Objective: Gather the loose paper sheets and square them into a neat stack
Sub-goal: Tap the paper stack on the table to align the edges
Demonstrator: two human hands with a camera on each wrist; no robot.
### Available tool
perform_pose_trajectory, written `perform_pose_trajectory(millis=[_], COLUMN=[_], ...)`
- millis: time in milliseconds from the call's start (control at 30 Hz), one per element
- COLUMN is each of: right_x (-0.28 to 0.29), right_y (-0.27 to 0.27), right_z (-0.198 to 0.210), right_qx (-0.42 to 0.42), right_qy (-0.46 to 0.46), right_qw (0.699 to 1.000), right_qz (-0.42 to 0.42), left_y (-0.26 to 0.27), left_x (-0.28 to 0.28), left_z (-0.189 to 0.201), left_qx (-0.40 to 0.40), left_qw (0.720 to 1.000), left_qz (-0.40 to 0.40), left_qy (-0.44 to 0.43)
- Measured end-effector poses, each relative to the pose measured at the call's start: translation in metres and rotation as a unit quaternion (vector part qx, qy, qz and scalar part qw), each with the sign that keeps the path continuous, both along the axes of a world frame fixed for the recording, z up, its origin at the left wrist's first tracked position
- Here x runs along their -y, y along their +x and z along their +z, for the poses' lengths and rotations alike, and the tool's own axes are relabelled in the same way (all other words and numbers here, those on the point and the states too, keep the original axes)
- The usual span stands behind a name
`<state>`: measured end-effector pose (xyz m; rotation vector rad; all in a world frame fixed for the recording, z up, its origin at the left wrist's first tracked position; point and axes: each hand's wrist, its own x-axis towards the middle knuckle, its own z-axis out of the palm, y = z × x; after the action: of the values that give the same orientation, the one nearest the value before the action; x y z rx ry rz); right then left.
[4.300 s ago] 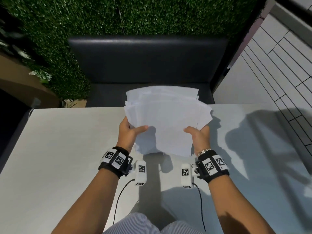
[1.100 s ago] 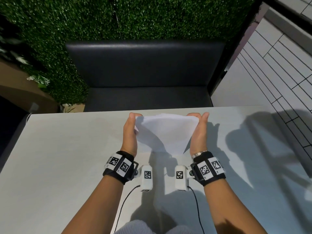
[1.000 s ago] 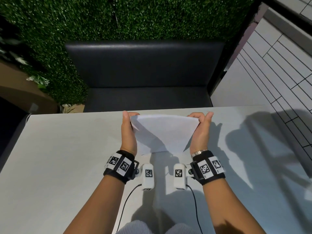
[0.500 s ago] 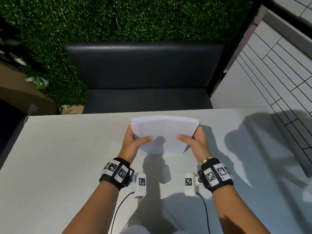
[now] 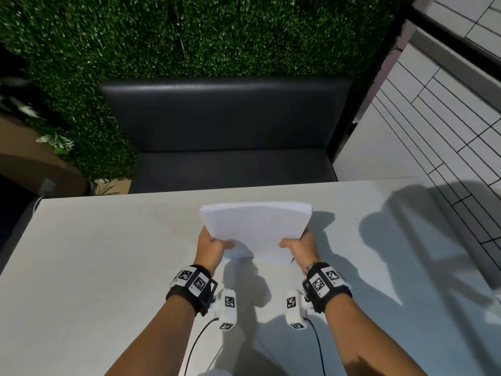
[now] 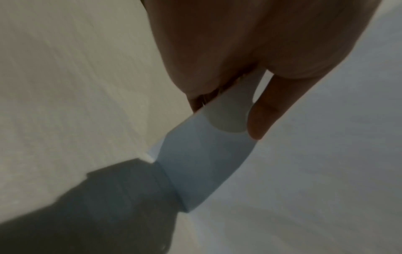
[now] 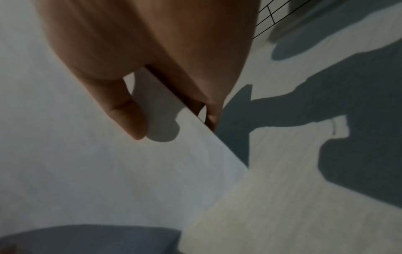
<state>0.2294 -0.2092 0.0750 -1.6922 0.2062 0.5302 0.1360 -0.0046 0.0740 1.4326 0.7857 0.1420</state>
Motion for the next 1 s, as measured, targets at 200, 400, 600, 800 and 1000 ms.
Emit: perform_pose_trajectory(millis=[200,400,600,800,1000], right_x=[0.005,0.001,0.002,-0.002,0.012], right_y=[-0.009,-0.012,-0.01,0.001,0.011], right_z=[-0.014,-0.013,-0.005,0.01,0.028], right_qx=[-0.034,-0.005,0.029,0.082,0.073], right_qy=[-0.03,-0.011,0.012,0.008,0.077], right_qw=[0.998,1.0,1.0,0.997,0.993], right_qz=[0.036,0.008,-0.001,0.007,-0.051], left_y=[-0.005,-0.004,-0.003,0.007,-0.007], left_x=[0.002,0.007,0.004,-0.008,-0.027], left_z=[-0.016,-0.021,-0.006,0.019,0.015], left_qx=[-0.039,-0.012,0.024,0.068,0.039], left_qw=[0.998,1.0,1.0,0.996,0.997], left_qz=[-0.041,0.008,0.013,0.003,-0.05], left_qy=[0.008,0.0,0.01,0.059,-0.037])
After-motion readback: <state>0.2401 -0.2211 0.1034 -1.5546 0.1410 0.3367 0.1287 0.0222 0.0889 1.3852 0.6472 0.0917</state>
